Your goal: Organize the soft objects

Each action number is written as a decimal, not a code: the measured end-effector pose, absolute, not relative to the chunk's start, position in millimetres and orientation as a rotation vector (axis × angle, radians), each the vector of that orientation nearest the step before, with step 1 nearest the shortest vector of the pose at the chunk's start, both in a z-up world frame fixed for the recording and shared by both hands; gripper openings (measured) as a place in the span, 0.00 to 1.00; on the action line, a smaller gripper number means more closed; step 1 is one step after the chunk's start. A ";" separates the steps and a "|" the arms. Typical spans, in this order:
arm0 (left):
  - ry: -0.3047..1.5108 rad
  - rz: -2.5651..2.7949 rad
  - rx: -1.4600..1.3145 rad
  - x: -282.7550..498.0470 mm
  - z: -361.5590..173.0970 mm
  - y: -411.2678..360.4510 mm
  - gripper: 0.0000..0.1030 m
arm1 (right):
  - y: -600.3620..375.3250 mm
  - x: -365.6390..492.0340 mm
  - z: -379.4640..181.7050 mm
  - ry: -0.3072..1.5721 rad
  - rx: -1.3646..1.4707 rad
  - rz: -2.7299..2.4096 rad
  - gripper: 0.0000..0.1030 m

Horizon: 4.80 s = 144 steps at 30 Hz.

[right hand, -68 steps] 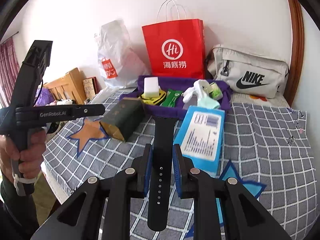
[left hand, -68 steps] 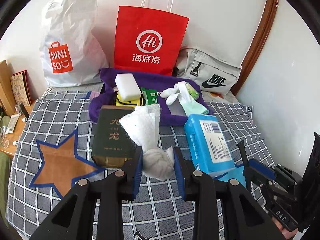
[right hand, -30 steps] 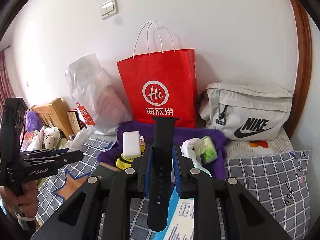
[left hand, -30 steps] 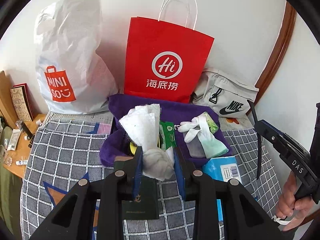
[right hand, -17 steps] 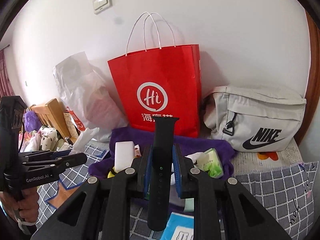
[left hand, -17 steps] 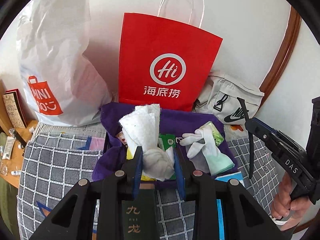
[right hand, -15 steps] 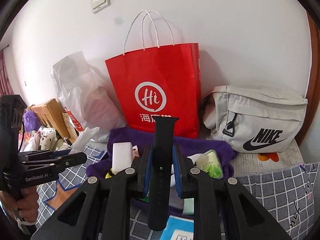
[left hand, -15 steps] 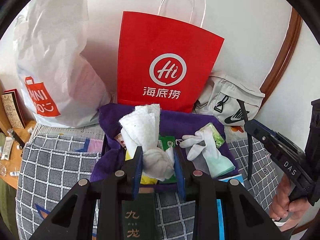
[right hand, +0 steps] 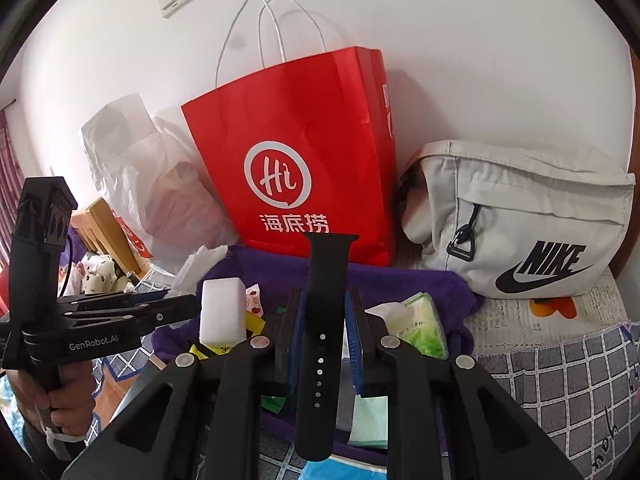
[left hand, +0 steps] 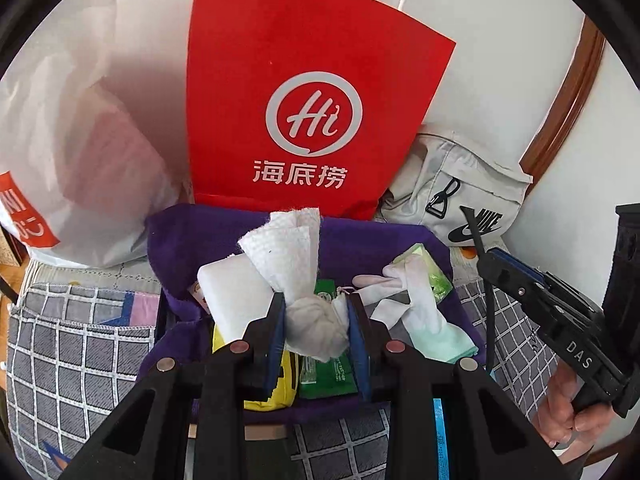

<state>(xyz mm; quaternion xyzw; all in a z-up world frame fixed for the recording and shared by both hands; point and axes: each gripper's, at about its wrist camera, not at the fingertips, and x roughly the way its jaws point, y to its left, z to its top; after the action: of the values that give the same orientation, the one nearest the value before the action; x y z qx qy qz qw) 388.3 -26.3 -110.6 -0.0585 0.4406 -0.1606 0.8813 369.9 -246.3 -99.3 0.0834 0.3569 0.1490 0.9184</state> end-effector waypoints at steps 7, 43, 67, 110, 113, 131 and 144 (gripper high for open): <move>0.978 -0.342 -0.163 399.2 -130.8 -17.5 0.27 | -249.5 390.2 -132.0 0.796 0.235 0.295 0.20; 1.117 -0.386 -0.167 410.3 -166.9 -35.7 0.31 | -241.0 406.9 -167.6 0.889 0.263 0.285 0.21; 1.029 -0.334 -0.105 386.6 -113.8 -29.8 0.64 | -239.8 356.1 -102.9 0.834 0.254 0.257 0.54; 0.766 -0.144 0.013 63.3 14.1 -36.3 0.97 | -252.2 38.0 -15.9 0.730 0.143 0.011 1.00; 0.762 -0.135 0.009 54.6 14.1 -35.6 0.97 | -252.0 30.3 -13.6 0.724 0.141 0.021 1.00; 0.761 -0.140 0.011 46.0 15.4 -40.0 0.97 | -247.8 18.0 -11.2 0.713 0.131 0.029 1.00; 0.760 -0.142 0.009 44.7 15.4 -39.4 0.97 | -244.2 15.5 -8.8 0.707 0.126 0.031 1.00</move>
<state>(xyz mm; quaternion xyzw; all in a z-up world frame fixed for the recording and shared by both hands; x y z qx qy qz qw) 44.7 -39.4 15.4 0.0044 0.3708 -0.0692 0.9261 15.5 -244.2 -8.8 0.0616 0.3459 0.0152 0.9361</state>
